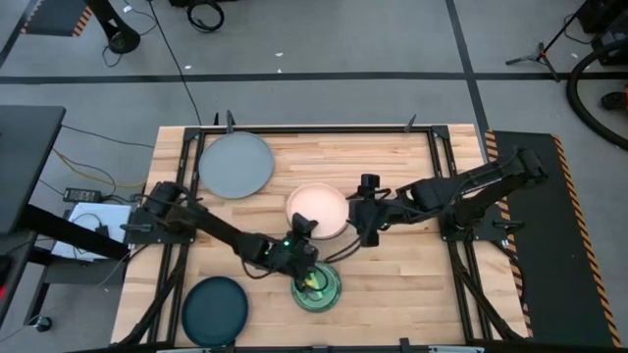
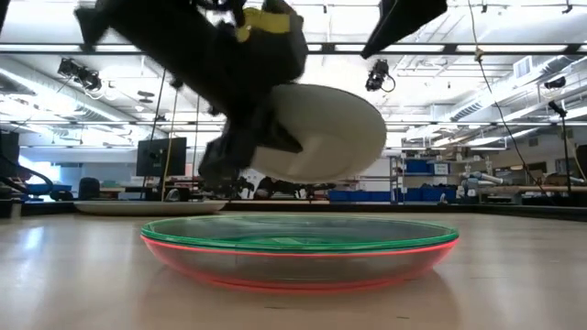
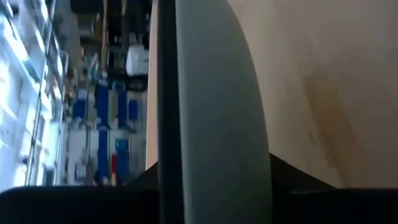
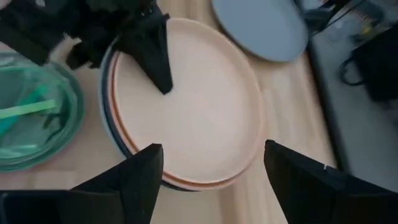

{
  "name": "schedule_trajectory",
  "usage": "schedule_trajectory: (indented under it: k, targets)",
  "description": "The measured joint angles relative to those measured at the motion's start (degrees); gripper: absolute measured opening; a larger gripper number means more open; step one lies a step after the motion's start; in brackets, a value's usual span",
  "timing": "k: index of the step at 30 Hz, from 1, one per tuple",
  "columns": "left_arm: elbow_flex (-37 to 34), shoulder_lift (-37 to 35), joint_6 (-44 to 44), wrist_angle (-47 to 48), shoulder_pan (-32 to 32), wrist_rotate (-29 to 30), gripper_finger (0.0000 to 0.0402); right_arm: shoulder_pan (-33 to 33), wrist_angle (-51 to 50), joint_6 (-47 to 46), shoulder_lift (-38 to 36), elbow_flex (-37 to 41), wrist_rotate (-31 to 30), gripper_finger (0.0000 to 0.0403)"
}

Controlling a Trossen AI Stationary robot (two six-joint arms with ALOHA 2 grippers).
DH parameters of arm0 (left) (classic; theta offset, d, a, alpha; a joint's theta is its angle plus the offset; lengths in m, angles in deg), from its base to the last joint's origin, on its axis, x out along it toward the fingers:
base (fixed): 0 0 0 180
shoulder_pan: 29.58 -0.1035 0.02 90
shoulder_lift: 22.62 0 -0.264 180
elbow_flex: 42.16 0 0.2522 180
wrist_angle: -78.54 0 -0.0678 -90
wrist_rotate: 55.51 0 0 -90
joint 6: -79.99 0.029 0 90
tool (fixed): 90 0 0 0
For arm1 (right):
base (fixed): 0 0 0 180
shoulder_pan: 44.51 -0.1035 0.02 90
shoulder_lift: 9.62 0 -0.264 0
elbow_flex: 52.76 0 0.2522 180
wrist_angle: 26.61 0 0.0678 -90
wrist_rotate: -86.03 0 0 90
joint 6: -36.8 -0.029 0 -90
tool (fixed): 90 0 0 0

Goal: Stack plastic plates
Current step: Stack the plates on the black plate

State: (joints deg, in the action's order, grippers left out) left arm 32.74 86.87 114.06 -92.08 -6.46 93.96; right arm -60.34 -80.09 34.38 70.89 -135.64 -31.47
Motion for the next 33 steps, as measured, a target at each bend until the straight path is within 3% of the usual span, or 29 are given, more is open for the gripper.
schedule_trajectory:
  k: [4, 9, 16, 20, 25, 28, 33]
  targets:
    - [7.5, -3.6, -12.9, 20.4, 2.0, -0.5, 0.0119, -0.8, -1.1, -1.4, 0.0, -0.3, -2.9, 0.0276]
    - [19.0, -5.1, -29.5, 45.9, 3.9, -1.3, 0.0119, -1.6, -3.8, -5.9, 0.1, 0.7, -2.2, 0.0272]
    - [21.8, -6.3, -43.8, 63.8, 5.6, -6.7, 0.0119, -1.6, -16.4, -12.8, 0.1, 0.7, -3.1, 0.0261]
    - [20.8, -6.4, -51.7, 69.8, 6.6, -6.5, 0.0118, 1.5, -17.6, -14.6, 0.3, 2.7, -3.2, 0.0243]
    - [18.2, -6.9, -57.0, 69.9, 9.1, -7.5, 0.0118, 4.6, -11.4, -14.6, 1.0, 8.9, 2.5, 0.0222]
    - [18.4, -7.1, -56.8, 70.9, 9.8, -8.0, 0.0118, 5.4, -9.1, -15.2, 1.0, 11.1, 4.2, 0.0208]
    - [19.3, -8.4, -50.9, 72.0, 6.1, -7.3, 0.0119, 6.4, -10.0, -15.5, 0.9, 11.2, 1.4, 0.0183]
